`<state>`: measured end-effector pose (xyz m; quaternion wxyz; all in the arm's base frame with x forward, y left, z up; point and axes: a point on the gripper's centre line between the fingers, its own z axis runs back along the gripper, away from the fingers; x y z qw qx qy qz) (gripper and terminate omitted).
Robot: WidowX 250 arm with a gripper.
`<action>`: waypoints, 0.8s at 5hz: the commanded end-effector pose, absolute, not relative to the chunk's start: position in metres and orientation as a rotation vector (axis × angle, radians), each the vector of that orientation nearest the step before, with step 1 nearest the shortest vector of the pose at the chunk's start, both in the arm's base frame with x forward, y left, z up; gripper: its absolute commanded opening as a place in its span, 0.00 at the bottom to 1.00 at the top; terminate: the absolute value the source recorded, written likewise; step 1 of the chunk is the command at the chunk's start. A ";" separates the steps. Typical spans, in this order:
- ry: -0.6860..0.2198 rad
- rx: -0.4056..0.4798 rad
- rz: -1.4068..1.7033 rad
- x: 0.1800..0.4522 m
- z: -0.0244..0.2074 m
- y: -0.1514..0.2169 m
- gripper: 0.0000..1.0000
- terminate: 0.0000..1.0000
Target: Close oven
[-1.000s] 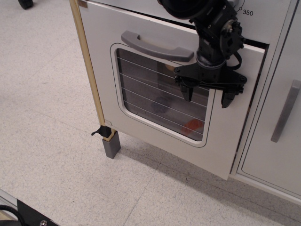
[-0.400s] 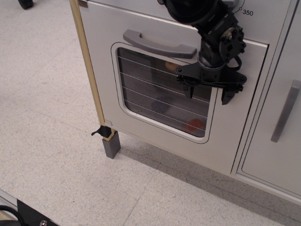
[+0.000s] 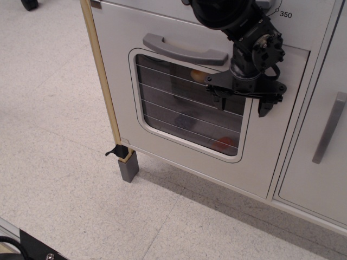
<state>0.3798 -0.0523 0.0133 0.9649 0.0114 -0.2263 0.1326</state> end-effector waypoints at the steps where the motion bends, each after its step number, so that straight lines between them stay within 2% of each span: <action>1: -0.454 0.022 0.262 0.364 0.040 -0.045 1.00 0.00; 2: -0.392 0.029 0.258 0.353 0.044 -0.040 1.00 0.00; 3: -0.392 0.029 0.258 0.353 0.044 -0.040 1.00 0.00; 4: -0.392 0.029 0.258 0.353 0.044 -0.040 1.00 1.00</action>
